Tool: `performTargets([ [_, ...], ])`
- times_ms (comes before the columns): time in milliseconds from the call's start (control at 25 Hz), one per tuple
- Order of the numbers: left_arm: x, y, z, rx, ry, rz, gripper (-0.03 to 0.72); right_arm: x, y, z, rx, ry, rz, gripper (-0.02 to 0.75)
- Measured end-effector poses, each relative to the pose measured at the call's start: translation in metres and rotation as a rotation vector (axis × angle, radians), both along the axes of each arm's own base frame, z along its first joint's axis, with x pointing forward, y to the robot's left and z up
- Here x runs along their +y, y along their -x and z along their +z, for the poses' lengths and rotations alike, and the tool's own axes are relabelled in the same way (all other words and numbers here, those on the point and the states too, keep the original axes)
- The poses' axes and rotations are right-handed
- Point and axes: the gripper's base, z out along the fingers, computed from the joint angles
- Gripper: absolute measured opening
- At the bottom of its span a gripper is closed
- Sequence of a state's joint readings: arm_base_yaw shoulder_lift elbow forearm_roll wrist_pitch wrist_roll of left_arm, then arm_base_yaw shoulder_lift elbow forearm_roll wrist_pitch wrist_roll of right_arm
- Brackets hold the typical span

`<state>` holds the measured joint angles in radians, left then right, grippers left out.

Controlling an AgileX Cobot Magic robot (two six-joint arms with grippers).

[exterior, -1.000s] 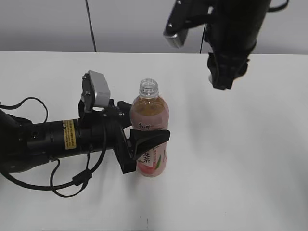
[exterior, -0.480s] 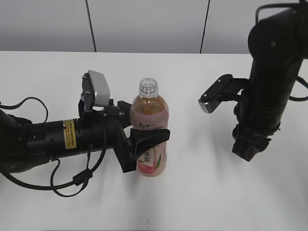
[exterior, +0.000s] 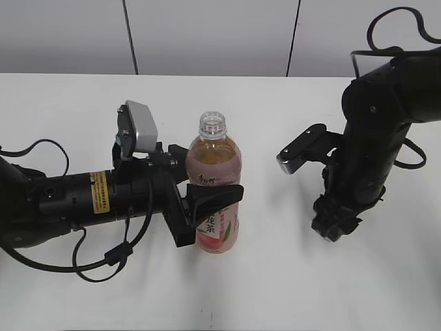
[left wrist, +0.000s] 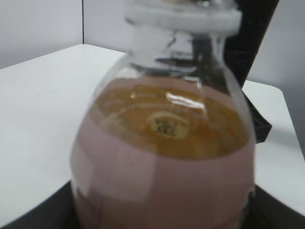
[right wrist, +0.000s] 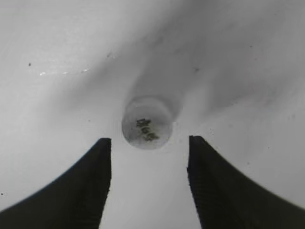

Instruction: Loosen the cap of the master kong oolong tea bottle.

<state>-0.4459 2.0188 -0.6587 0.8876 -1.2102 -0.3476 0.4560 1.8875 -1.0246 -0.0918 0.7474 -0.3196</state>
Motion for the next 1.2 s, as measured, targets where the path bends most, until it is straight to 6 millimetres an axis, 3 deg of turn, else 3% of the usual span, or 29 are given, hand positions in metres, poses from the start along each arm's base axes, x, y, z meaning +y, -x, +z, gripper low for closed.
performTargets([
  [160,0.000,0.000,0.000,0.000,0.000,0.000,0.426,-0.001,0.002,-0.001,0.027,0.006,-0.021,0.498],
  [280,0.000,0.000,0.000,0.000,0.000,0.000,0.426,-0.002,0.005,0.004,0.051,0.018,-0.101,0.547],
  [400,0.000,0.000,0.000,0.000,0.000,0.000,0.426,-0.005,0.011,0.027,0.040,0.013,-0.214,0.557],
  [520,0.000,0.000,0.000,0.000,0.000,0.001,0.426,-0.014,0.027,0.068,0.019,0.002,-0.281,0.557],
  [640,0.000,0.000,0.000,0.000,0.000,0.001,0.426,-0.025,0.052,0.105,-0.030,-0.042,-0.306,0.558],
  [800,0.000,0.000,0.000,0.000,-0.001,0.001,0.426,-0.043,0.098,0.137,-0.104,-0.150,-0.327,0.558],
  [920,0.000,0.000,0.000,-0.001,-0.001,0.000,0.440,-0.057,0.132,0.144,-0.144,-0.211,-0.334,0.558],
  [1200,0.000,0.001,-0.001,0.000,-0.003,-0.008,0.551,-0.088,0.202,0.134,-0.273,-0.351,-0.334,0.559],
])
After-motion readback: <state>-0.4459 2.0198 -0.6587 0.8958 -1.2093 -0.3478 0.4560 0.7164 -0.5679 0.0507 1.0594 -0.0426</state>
